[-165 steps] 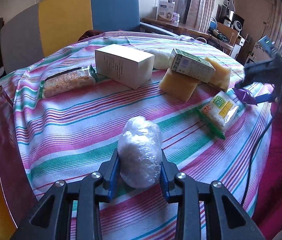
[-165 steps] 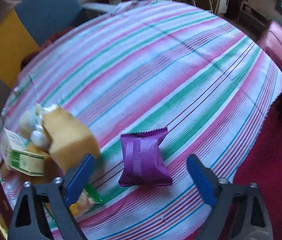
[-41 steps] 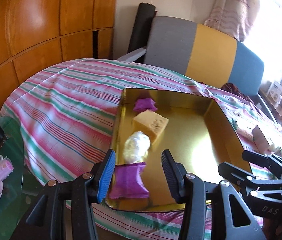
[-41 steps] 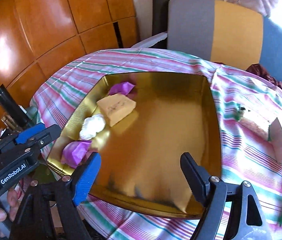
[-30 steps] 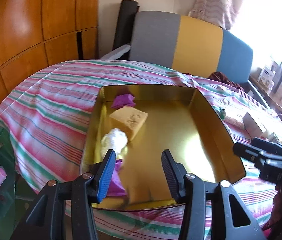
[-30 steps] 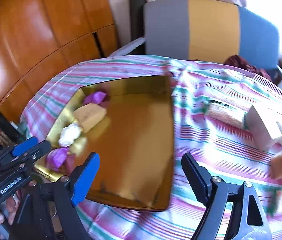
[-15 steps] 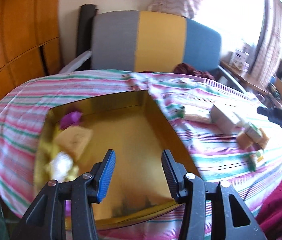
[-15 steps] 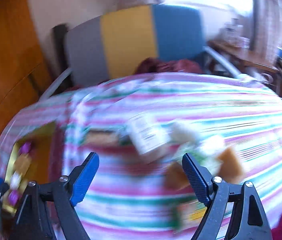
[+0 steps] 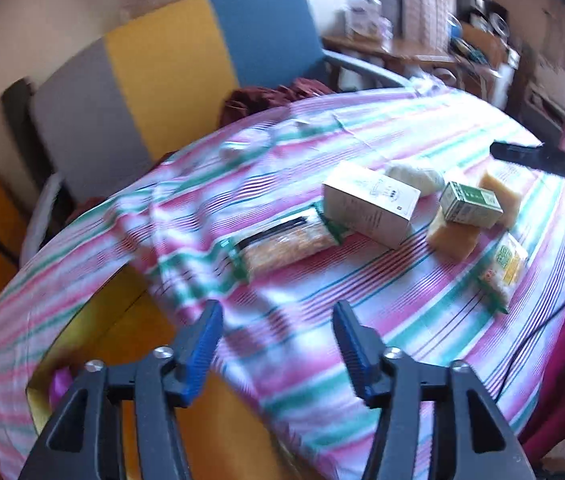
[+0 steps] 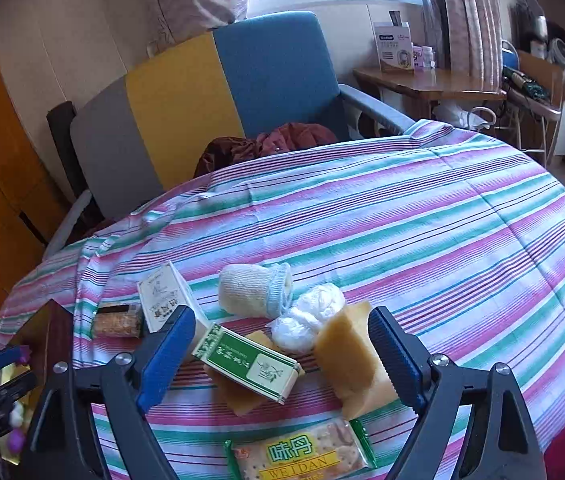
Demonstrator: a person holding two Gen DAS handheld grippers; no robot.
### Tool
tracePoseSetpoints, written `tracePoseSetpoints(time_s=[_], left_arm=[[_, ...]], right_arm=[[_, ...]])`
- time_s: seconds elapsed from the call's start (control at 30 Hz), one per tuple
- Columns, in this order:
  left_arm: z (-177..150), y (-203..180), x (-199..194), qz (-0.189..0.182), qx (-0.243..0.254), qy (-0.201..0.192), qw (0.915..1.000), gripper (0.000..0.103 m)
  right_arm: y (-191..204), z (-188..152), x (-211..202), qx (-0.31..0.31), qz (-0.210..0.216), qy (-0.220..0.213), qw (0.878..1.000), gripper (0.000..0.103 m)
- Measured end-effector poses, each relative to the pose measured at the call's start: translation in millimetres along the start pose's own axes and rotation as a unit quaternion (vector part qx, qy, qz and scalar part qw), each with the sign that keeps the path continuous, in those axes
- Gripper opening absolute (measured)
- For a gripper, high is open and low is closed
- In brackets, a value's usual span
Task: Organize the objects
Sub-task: 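Reach the left gripper to the cracker packet and grasp it, then lift the cracker packet with the left gripper while the right gripper grasps a sponge cake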
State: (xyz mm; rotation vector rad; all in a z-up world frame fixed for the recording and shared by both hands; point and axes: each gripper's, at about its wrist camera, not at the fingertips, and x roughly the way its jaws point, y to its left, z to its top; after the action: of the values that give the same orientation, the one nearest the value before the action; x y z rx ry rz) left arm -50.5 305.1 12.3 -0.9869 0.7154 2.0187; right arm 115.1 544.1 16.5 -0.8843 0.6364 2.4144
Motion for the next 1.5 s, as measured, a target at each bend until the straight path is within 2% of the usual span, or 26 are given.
tracePoseSetpoints(time_s=[0.2,0.3,0.43,0.67,0.73,0.77,0.8,0.83,0.9,1.0,1.13,1.5], left_arm=[[30,-8,50,-0.004,0.080,0.040,0.9960,0.079],[38,-13,70,0.001,0.120,0.052,0.9914,0.080],[45,-18,100,-0.003,0.175,0.085,0.9809,0.081],[53,-20,133,-0.016,0.217,0.110,0.9697,0.081],[55,-18,140,-0.034,0.207,0.116,0.9709,0.081],[57,-17,141,-0.041,0.196,0.117,0.9727,0.078],[58,-15,142,-0.052,0.183,0.120,0.9744,0.066],[59,-13,142,-0.067,0.168,0.123,0.9759,0.061],[56,-16,138,-0.078,0.158,0.123,0.9765,0.043],[47,-24,130,-0.055,0.150,0.112,0.9809,0.041],[37,-23,121,-0.057,0.105,0.108,0.9869,0.041],[-5,-36,78,-0.031,0.048,0.089,0.9944,0.040]], right_arm=[[-4,2,-1,0.020,0.026,0.005,0.999,0.091],[-7,3,1,0.031,0.036,0.011,0.999,0.091],[-7,3,4,0.034,0.050,0.023,0.998,0.091],[-5,1,9,0.027,0.058,0.038,0.997,0.091],[-4,1,11,0.023,0.058,0.042,0.997,0.091],[-3,1,12,0.020,0.057,0.044,0.997,0.091],[-2,0,13,0.016,0.055,0.045,0.997,0.091],[-1,0,14,0.012,0.052,0.045,0.998,0.091],[3,-1,15,0.000,0.041,0.045,0.998,0.091],[10,-3,17,-0.027,0.022,0.048,0.998,0.091],[16,-6,17,-0.056,-0.001,0.044,0.997,0.091],[25,-9,15,-0.091,-0.026,0.033,0.995,0.091]])
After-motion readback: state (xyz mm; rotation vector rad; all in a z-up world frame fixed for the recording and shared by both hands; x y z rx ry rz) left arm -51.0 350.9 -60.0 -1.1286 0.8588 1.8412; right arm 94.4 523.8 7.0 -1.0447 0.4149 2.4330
